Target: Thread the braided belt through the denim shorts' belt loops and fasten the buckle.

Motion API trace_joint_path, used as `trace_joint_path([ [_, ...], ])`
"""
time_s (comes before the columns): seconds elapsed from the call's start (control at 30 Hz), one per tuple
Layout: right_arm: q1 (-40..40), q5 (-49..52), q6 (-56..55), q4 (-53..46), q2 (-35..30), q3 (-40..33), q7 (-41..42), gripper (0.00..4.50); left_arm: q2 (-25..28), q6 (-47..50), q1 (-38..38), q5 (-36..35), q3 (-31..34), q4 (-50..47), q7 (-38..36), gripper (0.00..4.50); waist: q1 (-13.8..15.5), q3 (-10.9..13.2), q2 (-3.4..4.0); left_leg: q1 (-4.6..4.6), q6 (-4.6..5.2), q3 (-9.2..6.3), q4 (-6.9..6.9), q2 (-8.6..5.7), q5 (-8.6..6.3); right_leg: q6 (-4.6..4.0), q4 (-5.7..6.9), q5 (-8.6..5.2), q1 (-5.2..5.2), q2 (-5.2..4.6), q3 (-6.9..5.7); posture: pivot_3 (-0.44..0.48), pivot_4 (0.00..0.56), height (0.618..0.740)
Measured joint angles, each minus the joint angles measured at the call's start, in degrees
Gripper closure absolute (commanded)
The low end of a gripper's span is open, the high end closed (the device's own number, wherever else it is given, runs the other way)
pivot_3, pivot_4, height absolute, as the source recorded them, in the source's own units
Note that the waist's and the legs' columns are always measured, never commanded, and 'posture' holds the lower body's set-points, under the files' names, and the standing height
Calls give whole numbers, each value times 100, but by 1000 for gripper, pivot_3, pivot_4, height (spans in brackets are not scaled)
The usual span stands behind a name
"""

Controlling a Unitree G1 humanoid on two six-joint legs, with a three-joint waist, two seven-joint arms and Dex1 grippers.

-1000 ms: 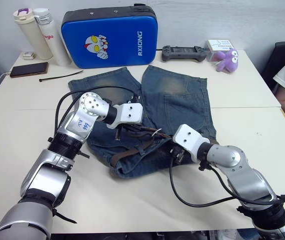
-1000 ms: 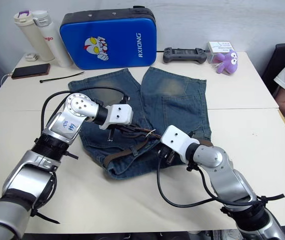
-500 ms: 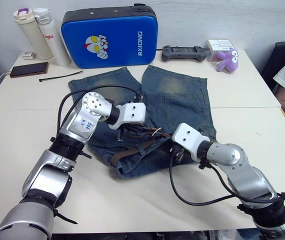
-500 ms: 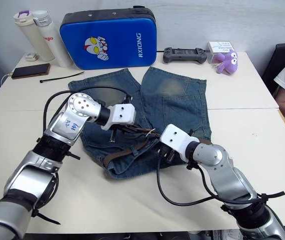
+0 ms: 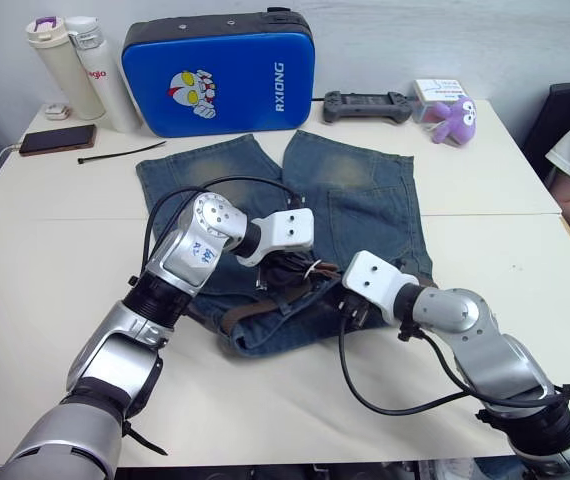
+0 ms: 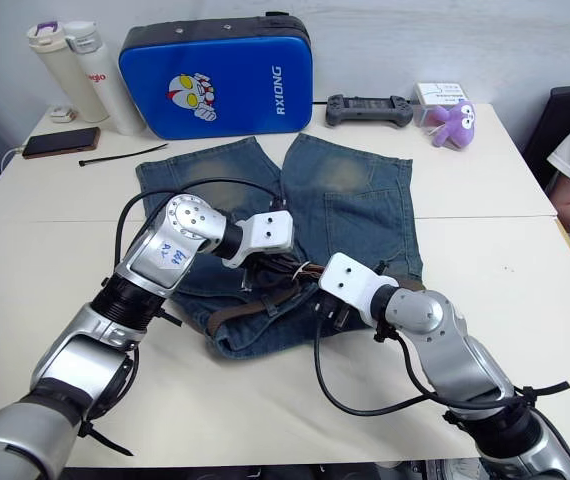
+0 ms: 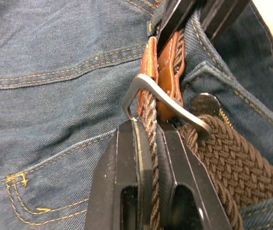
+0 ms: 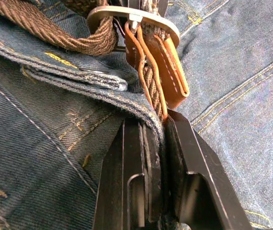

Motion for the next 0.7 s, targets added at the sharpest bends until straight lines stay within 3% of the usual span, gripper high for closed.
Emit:
trace_joint_path([
  [0.2, 1, -4, 1, 5, -13, 0, 102, 4422, -39, 357, 0, 51, -129, -165, 29, 4500, 1, 0, 0, 0, 0, 0, 0, -1, 0, 0, -1, 0, 0, -1, 0, 0, 150, 740],
  [0.43, 0, 61, -20, -58, -37, 5, 281, 4500, 19, 1387, 102, -370, 261, -693, -145, 1643, -18, 0, 0, 0, -2, 1, -1, 0, 1, 0, 1, 0, -2, 1, 3, 0, 150, 740],
  [0.47, 0, 83, -30, -104, -50, 1, 305, 4500, 100, 1517, 102, -455, 287, -823, -231, 976, -24, 0, 0, 1, -2, 1, -3, 0, 1, 0, 2, 0, -3, 1, 3, 0, 150, 740],
  [0.5, 0, 87, -37, -131, -61, 1, 318, 4500, 137, 1573, 102, -486, 297, -873, -257, 976, -25, 0, 0, 3, -2, 1, -3, 0, 1, 0, 4, 0, -3, 1, 3, 0, 150, 740],
  [0.6, -16, 86, -54, -163, -95, 3, 325, 4500, 188, 1940, 97, -1136, 384, -1374, -698, 126, -1, 0, 0, -4, -4, -3, 2, -1, 2, 0, 2, 0, -2, -1, 2, 0, 150, 740],
  [0.7, -25, 90, -106, -151, -109, 2, 341, 4500, 362, 2407, -68, -1573, 588, -1653, -818, 126, -8, 0, 0, -3, -4, -4, 4, -1, 2, 0, 3, 0, -2, 0, 2, 0, 150, 740],
])
